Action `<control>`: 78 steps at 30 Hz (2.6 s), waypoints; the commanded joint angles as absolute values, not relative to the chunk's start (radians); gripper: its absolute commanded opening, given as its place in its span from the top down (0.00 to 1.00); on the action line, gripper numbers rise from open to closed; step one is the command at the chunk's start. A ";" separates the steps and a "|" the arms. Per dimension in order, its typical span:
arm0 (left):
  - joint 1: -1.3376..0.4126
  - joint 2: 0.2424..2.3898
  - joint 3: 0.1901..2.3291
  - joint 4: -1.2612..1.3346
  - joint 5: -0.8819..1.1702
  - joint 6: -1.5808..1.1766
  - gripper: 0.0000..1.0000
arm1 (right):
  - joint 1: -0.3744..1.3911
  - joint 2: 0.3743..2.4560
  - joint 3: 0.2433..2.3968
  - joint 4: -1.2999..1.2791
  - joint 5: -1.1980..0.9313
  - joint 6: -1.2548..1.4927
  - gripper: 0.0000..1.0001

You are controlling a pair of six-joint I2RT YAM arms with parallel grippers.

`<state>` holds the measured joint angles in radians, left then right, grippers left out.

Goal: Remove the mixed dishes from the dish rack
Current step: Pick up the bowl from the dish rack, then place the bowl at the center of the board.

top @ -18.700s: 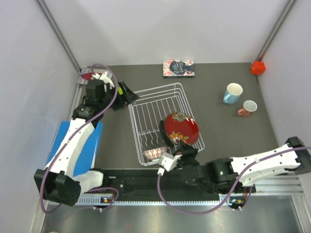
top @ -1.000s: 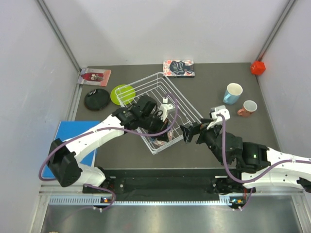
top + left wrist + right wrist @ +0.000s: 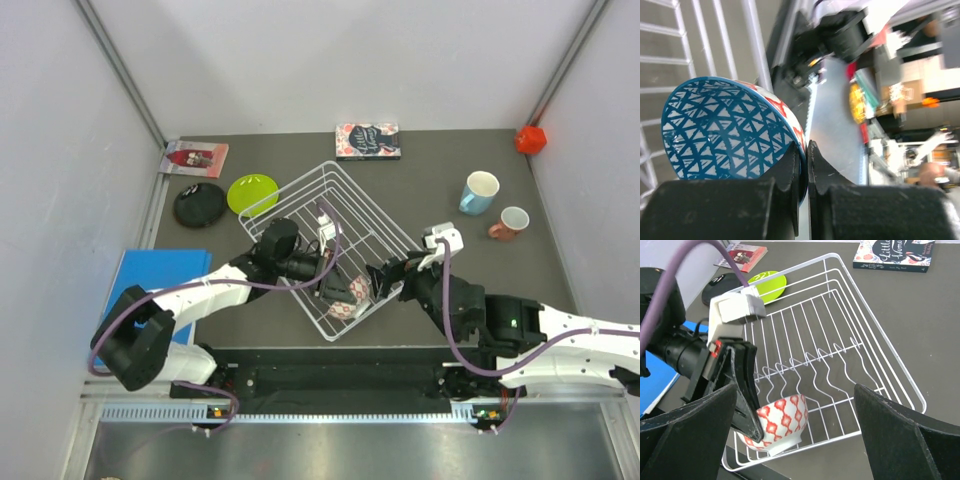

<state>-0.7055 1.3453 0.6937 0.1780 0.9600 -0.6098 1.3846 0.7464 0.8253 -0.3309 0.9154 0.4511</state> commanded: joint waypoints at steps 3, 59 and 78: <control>-0.615 1.345 0.646 0.622 1.120 -0.916 1.00 | 1.374 0.719 0.811 -0.316 0.911 0.482 0.00; -1.370 1.020 1.014 -0.383 -0.359 0.368 1.00 | 1.002 1.178 1.390 -0.713 0.302 0.446 0.16; -1.371 1.083 1.075 -0.419 -0.327 0.377 1.00 | 1.002 1.339 1.476 -0.870 0.311 0.315 0.46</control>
<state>-1.3659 1.0786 1.0172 -0.4652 -0.3214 0.3477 1.0115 1.3144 1.4166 -0.8013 0.2806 0.3603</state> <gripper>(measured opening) 0.069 0.565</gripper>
